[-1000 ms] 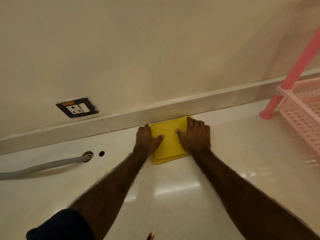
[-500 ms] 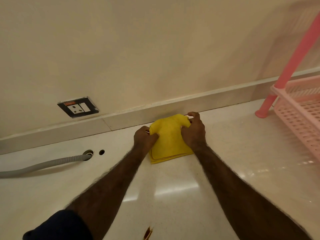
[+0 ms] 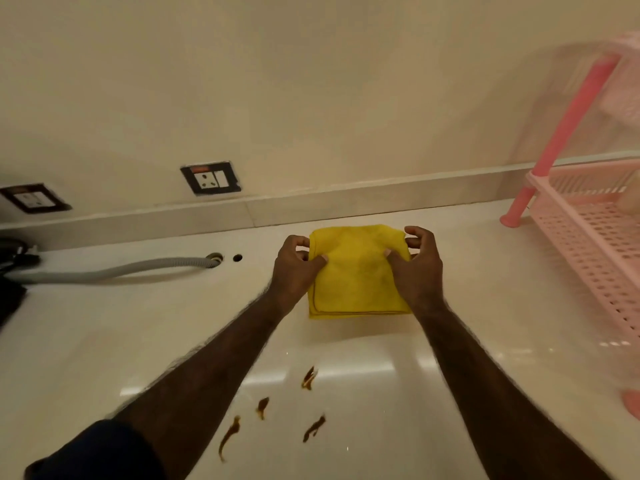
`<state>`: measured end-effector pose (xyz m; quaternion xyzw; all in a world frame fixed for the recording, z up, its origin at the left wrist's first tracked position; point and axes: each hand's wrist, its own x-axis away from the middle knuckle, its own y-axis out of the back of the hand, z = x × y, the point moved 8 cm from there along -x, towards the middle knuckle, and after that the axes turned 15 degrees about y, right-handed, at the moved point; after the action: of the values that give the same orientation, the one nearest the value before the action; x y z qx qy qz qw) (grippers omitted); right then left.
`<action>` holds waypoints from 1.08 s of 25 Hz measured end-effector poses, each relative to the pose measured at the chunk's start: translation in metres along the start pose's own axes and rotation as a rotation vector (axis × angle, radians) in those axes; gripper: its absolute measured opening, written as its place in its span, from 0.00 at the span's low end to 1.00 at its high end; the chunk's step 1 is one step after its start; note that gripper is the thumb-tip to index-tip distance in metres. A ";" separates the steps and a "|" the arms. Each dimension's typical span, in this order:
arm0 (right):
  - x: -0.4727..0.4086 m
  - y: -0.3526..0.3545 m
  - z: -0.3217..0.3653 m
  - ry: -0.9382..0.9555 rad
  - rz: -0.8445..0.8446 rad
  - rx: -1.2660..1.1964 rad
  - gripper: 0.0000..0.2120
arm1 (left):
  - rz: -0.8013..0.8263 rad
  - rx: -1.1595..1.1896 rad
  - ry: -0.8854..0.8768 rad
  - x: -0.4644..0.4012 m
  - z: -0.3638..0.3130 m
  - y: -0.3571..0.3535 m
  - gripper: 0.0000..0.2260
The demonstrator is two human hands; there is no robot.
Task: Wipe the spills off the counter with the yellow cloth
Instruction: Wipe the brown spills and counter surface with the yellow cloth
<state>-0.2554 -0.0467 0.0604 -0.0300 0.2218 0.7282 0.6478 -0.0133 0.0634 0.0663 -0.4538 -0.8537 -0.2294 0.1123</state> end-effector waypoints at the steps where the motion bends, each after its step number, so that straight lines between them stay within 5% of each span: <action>1: 0.010 0.006 0.006 0.015 0.004 0.007 0.28 | 0.009 0.022 0.007 0.014 0.006 0.003 0.23; 8: 0.090 0.038 0.016 0.018 0.127 0.082 0.26 | 0.060 0.068 0.076 0.109 0.078 0.011 0.37; 20: 0.186 0.055 -0.019 0.053 0.578 0.485 0.20 | 0.273 -0.019 0.201 0.227 0.209 -0.041 0.39; 24: 0.232 0.056 0.019 0.431 0.355 0.860 0.17 | 0.130 -0.145 0.121 0.245 0.219 -0.015 0.30; 27: 0.270 0.036 0.019 0.377 0.346 0.798 0.27 | -0.207 -0.436 -0.044 0.253 0.222 0.033 0.22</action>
<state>-0.3278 0.2094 -0.0014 0.1270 0.5998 0.6650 0.4266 -0.1252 0.3717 -0.0157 -0.3822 -0.8283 -0.4085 -0.0311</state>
